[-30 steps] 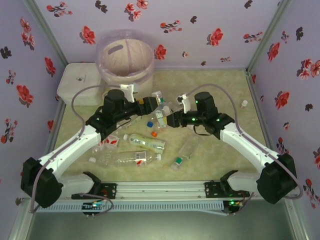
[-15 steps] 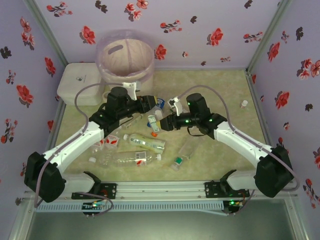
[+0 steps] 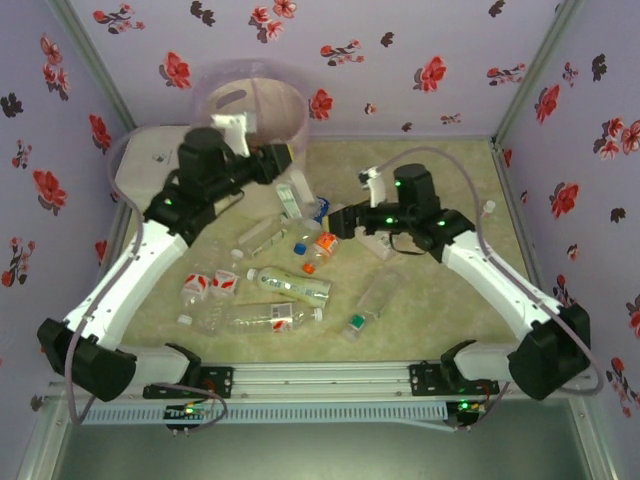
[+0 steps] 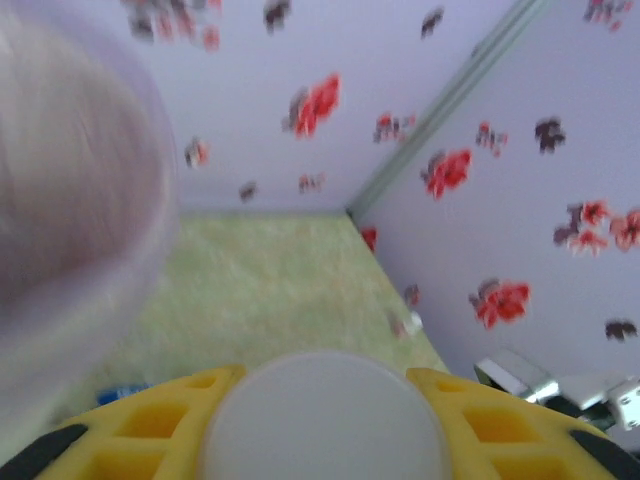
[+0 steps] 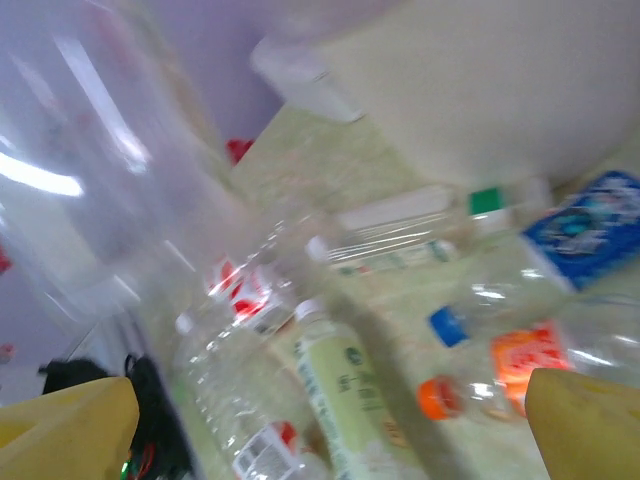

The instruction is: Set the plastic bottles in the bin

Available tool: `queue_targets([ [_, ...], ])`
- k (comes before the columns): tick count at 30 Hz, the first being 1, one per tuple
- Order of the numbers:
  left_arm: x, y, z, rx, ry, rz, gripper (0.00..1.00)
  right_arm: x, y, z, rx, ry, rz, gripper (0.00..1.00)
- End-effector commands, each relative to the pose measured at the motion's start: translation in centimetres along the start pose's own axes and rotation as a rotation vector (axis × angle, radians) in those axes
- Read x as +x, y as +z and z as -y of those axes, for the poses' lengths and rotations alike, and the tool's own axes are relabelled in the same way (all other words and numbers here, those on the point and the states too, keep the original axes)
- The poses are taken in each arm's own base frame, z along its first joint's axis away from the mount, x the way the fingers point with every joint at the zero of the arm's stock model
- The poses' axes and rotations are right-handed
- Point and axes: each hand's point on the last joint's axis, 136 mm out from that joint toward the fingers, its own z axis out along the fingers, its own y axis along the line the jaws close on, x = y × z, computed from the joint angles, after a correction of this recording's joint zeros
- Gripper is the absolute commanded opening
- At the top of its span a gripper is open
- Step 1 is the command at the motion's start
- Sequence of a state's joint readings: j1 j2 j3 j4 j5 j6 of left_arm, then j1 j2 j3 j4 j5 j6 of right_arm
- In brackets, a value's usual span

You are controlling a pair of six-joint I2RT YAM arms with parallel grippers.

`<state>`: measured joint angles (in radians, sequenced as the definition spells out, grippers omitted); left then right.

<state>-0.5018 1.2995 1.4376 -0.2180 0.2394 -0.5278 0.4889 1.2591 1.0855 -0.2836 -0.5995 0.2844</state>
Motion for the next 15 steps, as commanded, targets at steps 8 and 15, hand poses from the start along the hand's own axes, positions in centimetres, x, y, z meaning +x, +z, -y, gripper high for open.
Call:
queue_targets([
  [8,-13.8,0.9,-2.3,-0.124,0.212,0.171,0.0,2.0,-5.6,4.1,0.285,0.155,0.002,0.99],
  [15,-15.7,6.3,-9.3,-0.251,0.217,0.135,0.0,4.5,-8.7,5.3,0.449,0.216,-0.038,0.99],
])
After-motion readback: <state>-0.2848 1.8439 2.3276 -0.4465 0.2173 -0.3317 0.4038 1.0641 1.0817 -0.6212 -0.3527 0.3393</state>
